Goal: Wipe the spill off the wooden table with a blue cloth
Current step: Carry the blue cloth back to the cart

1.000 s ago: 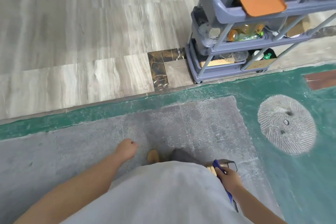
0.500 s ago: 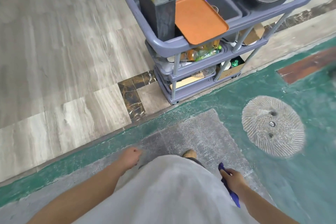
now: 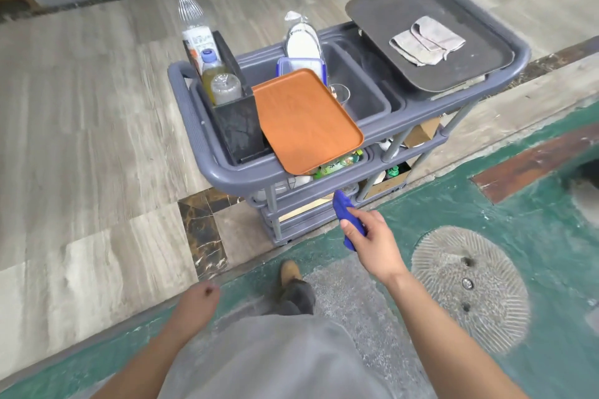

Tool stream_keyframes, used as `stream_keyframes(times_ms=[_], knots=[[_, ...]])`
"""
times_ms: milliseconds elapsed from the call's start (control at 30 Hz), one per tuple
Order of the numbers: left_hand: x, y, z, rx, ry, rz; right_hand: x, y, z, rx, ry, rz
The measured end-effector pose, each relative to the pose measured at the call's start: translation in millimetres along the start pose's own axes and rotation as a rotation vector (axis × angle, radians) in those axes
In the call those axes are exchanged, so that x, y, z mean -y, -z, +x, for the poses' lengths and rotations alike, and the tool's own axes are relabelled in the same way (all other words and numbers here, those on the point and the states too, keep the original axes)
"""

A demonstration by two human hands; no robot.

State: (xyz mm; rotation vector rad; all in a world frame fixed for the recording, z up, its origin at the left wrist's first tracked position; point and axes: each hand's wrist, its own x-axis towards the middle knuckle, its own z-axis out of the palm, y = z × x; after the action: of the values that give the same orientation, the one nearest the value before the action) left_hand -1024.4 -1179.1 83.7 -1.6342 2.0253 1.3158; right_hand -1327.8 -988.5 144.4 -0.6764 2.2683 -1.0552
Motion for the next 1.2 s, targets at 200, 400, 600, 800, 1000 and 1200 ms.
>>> stream_keyframes(times_ms=[200, 400, 600, 800, 1000, 1200], knots=[[-169.7, 25.2, 44.7, -0.189, -0.473, -0.041, 83.0, 27.0, 114.0, -0.059, 0.279, -0.078], [-247.7, 22.4, 110.0, -0.479, -0.566, 0.489, 130.3, 9.5, 236.3, 0.035, 0.431, -0.408], [-236.5, 5.9, 141.3, -0.480, -0.411, 0.680, 147.2, -31.9, 311.8, 0.144, 0.561, -0.776], [-235.8, 1.0, 144.0, -0.570, -0.452, 0.678, 122.9, -52.1, 307.1, 0.137, 0.517, -0.889], [-241.7, 2.4, 140.1, -0.480, -0.366, 0.724, 108.1, -39.6, 300.8, 0.323, 0.548, -0.828], [-253.2, -0.8, 131.3, -0.510, -0.261, 0.596, 110.4, -11.3, 298.9, 0.347, 0.613, -0.701]])
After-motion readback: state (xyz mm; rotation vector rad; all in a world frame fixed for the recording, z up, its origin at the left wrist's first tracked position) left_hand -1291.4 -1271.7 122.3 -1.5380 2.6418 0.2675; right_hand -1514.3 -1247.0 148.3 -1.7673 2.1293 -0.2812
